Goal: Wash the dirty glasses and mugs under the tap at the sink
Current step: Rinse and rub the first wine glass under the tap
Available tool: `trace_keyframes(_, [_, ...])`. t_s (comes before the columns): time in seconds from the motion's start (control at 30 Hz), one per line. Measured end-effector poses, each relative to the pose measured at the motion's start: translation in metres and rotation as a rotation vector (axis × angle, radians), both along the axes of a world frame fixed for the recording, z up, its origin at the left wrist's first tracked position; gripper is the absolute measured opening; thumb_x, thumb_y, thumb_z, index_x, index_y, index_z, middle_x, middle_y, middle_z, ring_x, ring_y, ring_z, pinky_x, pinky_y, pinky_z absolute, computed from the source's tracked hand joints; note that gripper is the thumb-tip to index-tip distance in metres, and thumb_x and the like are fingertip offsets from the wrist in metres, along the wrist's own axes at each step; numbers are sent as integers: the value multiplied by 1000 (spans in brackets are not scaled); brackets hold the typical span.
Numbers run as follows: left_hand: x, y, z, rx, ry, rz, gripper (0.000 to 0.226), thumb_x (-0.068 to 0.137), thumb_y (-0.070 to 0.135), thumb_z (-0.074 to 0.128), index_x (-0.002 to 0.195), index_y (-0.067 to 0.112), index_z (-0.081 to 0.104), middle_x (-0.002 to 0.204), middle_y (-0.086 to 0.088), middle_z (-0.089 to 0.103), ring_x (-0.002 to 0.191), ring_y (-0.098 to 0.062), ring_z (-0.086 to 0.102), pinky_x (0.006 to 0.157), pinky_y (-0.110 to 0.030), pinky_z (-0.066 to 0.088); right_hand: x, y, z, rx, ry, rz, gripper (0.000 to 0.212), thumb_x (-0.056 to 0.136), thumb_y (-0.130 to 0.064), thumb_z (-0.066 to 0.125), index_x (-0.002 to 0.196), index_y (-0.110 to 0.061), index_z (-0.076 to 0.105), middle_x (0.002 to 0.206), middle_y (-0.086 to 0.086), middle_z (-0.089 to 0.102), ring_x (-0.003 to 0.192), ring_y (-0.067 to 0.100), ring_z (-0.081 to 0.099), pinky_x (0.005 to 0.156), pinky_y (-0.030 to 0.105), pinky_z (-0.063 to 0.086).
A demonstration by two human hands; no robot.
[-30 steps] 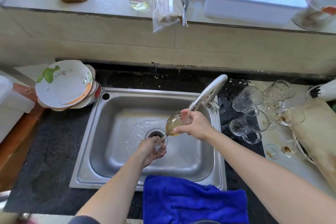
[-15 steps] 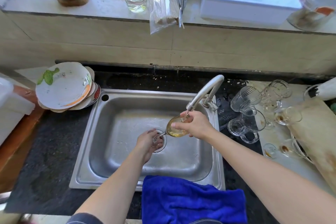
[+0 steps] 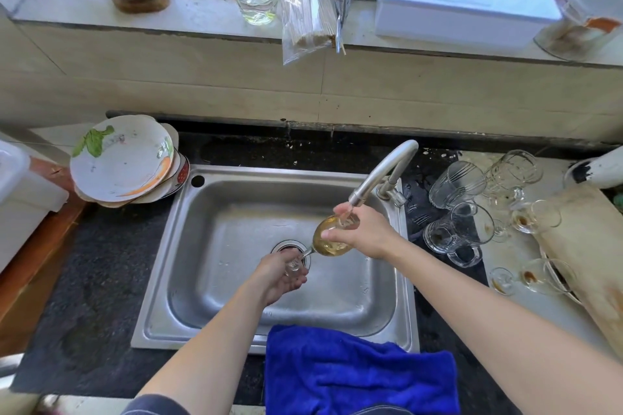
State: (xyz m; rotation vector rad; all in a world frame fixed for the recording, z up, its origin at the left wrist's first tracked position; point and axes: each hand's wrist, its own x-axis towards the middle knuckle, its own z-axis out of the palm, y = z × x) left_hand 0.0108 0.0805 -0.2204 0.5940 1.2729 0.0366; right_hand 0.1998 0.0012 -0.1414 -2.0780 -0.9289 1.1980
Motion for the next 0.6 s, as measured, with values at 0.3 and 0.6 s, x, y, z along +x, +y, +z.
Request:
trace_keyframes(0.3, [10,0,4,56,-44,88,10,91,13,54,81,12,56,59,-9,52,49,-21,47,46,-24,46,-1,-6,-3,12,36,-89,66,48,-75,74,102,-38,63,96,-14,63,91,13,65,66,32,57])
trace_keyframes(0.6, [27,21,78,1081,420,-247,9,92,22,51,97,18,57,89,1,56,80,-21,50,72,-29,35,3,-11,-11,-39,373,-258,50,78,-36,79,122,-33,57,125,0,58,107,20,61,77,36,54])
